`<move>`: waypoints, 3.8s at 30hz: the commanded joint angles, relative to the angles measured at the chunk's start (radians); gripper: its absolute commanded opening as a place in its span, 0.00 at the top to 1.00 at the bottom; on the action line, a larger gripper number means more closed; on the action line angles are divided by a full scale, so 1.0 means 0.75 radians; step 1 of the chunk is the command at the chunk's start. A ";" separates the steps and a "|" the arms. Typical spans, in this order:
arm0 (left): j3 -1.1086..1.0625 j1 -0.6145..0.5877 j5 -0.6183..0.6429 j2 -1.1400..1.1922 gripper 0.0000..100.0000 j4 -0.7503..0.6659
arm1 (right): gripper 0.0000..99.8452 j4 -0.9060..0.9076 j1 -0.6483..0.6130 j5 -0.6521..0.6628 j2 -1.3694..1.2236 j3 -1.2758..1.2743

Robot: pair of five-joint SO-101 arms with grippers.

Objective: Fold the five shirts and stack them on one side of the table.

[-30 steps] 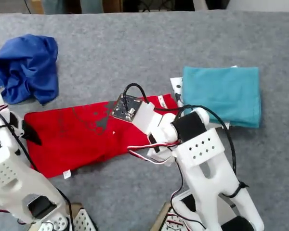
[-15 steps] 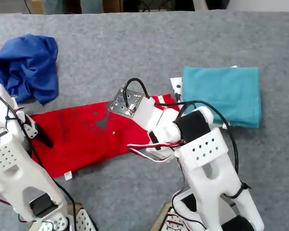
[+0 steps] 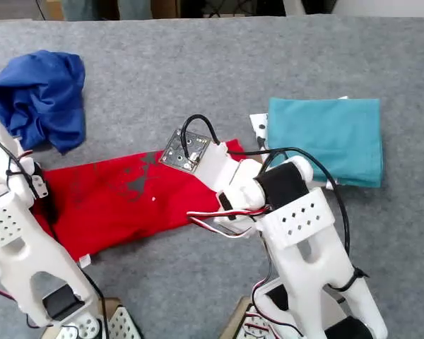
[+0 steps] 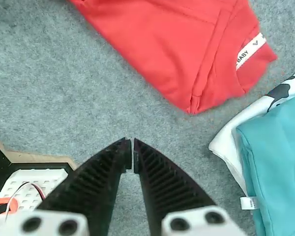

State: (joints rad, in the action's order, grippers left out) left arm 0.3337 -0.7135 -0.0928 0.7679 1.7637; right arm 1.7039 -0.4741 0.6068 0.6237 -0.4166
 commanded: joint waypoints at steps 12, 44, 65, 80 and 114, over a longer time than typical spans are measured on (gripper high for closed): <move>0.079 -0.300 -0.219 -0.534 0.97 -0.004 | 0.99 -0.205 -0.004 -0.004 -0.001 0.066; -0.361 1.122 0.336 -1.113 0.97 -0.004 | 0.99 -0.409 1.082 0.158 -0.322 0.729; -0.007 1.460 0.342 -0.577 0.97 -0.045 | 0.99 -0.413 1.086 0.176 -0.328 0.727; 0.089 1.406 0.599 -0.423 0.80 -0.037 | 0.99 -0.473 1.017 0.174 -0.328 0.664; -1.055 0.396 0.358 -1.356 0.95 -0.849 | 0.99 -0.383 -0.354 -0.671 -1.361 1.118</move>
State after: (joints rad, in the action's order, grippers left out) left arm -0.3613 -0.4173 0.1849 -0.2079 1.2774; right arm 1.4185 -0.7119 0.1143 -0.3030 0.2754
